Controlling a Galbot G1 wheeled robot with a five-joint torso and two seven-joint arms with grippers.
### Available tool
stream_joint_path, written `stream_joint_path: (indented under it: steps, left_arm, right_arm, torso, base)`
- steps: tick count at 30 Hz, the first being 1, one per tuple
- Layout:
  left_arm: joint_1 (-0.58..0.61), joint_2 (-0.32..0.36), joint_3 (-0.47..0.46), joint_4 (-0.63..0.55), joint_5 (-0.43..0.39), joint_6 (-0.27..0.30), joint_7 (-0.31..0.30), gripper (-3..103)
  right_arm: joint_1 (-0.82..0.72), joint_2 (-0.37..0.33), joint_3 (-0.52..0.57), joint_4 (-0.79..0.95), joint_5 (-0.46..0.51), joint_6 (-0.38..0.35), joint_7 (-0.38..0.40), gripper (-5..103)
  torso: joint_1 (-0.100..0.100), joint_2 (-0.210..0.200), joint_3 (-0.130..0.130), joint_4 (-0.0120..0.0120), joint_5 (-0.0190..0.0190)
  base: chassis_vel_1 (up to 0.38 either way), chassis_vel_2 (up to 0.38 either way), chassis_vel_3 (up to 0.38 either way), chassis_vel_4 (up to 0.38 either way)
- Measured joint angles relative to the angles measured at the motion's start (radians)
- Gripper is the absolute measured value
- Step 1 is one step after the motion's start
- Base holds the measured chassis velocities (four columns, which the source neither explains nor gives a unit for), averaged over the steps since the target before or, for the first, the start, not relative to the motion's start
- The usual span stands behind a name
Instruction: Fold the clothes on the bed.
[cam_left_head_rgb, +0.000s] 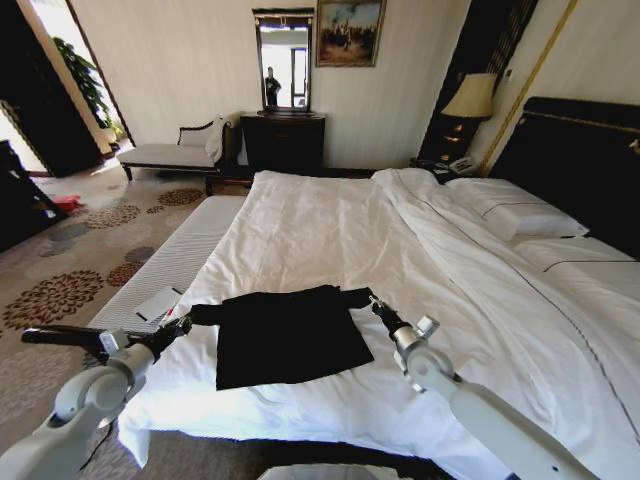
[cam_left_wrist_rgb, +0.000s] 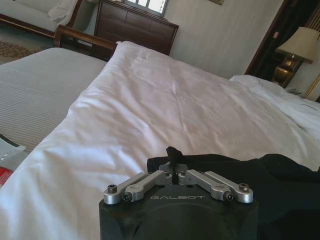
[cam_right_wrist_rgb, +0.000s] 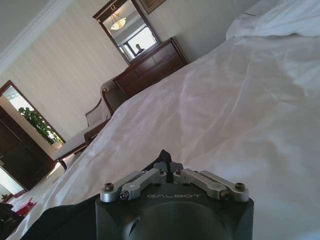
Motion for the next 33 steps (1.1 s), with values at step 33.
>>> stream_joint_path:
  steps: [33]
  left_arm:
    - [0.185, 0.002, -0.027, -0.049, 0.197, -0.027, 0.151, 0]
  right_arm:
    - [-0.305, 0.057, 0.165, 0.046, -0.150, 0.001, -0.019, 1]
  torso:
    - [0.000, 0.000, 0.000, 0.0000, -0.0001]
  base:
    - [0.000, 0.000, 0.000, 0.000]
